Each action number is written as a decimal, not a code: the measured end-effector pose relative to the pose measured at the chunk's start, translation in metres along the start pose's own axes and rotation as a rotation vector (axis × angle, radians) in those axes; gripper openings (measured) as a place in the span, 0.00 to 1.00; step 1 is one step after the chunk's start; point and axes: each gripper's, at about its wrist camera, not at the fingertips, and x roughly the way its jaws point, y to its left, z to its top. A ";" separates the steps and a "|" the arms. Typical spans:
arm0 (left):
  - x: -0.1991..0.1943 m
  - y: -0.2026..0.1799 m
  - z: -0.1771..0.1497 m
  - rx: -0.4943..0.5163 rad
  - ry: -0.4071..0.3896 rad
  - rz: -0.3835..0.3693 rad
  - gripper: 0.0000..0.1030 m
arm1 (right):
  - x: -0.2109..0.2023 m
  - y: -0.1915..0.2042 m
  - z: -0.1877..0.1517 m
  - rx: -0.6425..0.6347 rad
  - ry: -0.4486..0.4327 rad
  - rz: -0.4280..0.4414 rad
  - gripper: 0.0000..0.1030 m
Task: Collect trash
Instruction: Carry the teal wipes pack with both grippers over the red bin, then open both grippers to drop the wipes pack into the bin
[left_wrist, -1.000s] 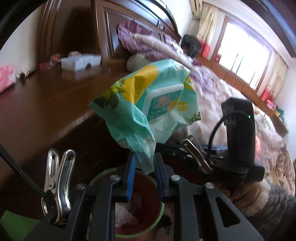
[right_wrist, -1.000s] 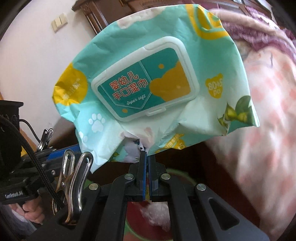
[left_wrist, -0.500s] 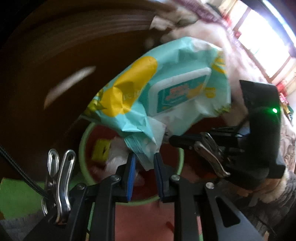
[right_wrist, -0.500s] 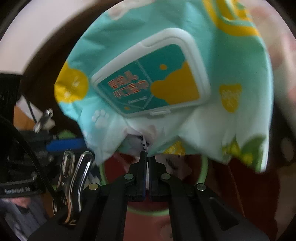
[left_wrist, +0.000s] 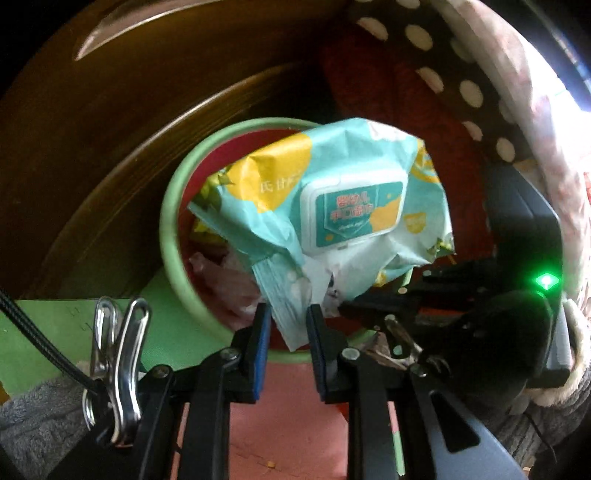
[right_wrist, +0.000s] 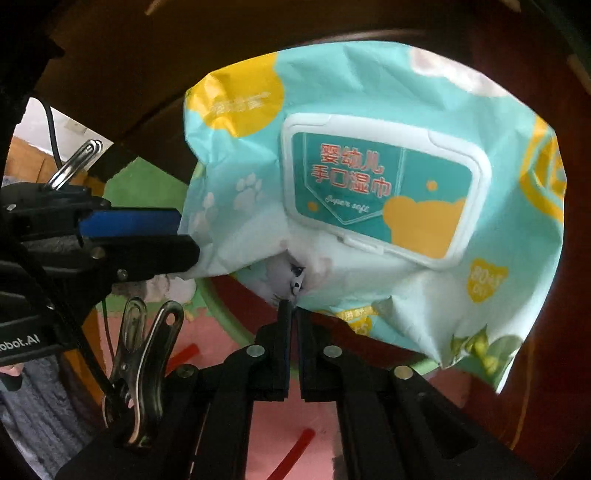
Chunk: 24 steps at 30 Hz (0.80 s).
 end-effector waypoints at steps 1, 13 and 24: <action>0.002 0.000 0.003 0.002 0.003 0.004 0.20 | 0.003 -0.007 0.000 0.005 0.008 0.005 0.04; 0.030 0.004 0.016 -0.037 0.096 0.026 0.20 | 0.037 -0.041 0.034 0.008 0.119 0.001 0.04; 0.034 0.003 0.024 -0.017 0.099 0.080 0.21 | 0.077 -0.031 0.065 -0.111 0.222 -0.115 0.05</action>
